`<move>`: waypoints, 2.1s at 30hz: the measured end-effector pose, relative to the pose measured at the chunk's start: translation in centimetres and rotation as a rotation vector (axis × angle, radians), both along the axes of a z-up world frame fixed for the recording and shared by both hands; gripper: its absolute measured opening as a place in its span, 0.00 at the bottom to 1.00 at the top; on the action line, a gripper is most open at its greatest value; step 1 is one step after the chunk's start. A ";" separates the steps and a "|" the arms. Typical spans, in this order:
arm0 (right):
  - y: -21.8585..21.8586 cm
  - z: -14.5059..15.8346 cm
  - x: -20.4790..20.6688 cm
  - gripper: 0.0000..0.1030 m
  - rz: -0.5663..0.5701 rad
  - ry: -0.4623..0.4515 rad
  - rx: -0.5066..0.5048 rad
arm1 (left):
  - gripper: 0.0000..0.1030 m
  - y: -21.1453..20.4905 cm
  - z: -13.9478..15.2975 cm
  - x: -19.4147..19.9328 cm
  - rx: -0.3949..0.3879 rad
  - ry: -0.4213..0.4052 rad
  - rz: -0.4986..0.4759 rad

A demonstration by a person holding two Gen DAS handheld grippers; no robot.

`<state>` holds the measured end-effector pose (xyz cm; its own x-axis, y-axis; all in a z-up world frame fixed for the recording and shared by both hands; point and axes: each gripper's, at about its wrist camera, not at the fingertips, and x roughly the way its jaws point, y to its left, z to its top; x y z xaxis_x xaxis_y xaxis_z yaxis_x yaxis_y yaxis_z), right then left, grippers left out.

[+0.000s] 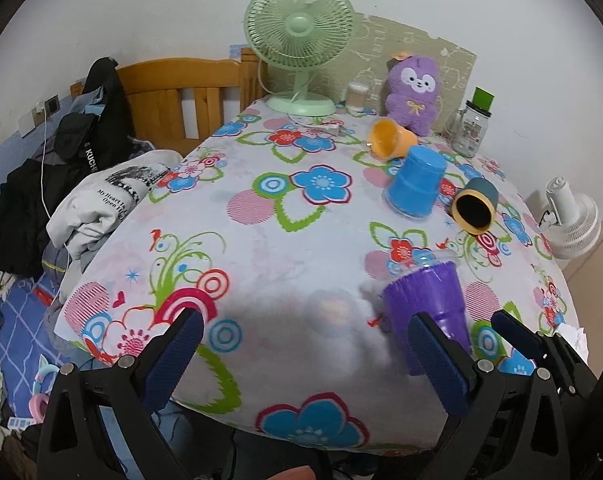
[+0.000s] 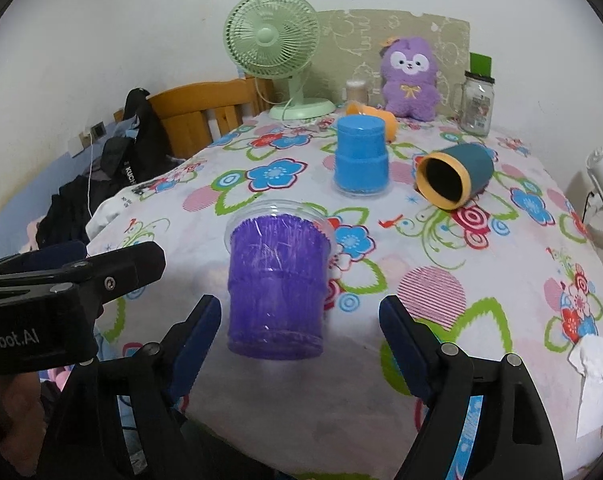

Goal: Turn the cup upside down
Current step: 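Close the left gripper on the purple cup while the right gripper opens and releases it, then lower the purple cup rim-down onto the tablecloth with the left gripper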

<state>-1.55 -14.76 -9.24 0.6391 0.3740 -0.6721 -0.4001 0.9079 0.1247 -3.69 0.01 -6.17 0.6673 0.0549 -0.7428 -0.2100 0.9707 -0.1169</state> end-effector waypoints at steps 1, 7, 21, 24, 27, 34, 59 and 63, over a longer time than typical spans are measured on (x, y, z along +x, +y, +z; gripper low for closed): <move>-0.5 0.0 0.0 0.81 -0.001 0.001 0.008 | 1.00 -0.4 0.1 0.0 0.003 -0.003 0.000; -3.7 0.0 -0.3 0.81 -0.023 -0.004 0.038 | 1.00 -2.6 0.2 0.5 0.004 -0.002 -0.004; -13.3 -1.1 -0.5 0.85 -0.164 0.012 0.069 | 1.00 -8.8 -1.8 2.1 0.020 0.042 -0.107; -14.9 -1.1 -0.5 0.85 -0.210 0.031 0.115 | 1.00 -9.8 -2.9 3.0 0.016 0.070 -0.124; -15.9 -1.2 -0.5 0.85 -0.229 0.033 0.136 | 1.00 -10.5 -3.9 3.3 0.015 0.082 -0.137; -16.8 -1.7 -0.7 0.85 -0.248 0.044 0.146 | 0.88 -11.2 -4.9 3.9 0.025 0.071 -0.158; -15.2 -1.7 -0.6 0.85 -0.217 0.044 0.160 | 0.54 -10.2 -0.8 2.6 0.069 -0.031 -0.161; -14.9 -1.5 -0.7 0.85 -0.210 0.038 0.158 | 0.54 -9.9 -0.1 2.4 0.064 -0.040 -0.160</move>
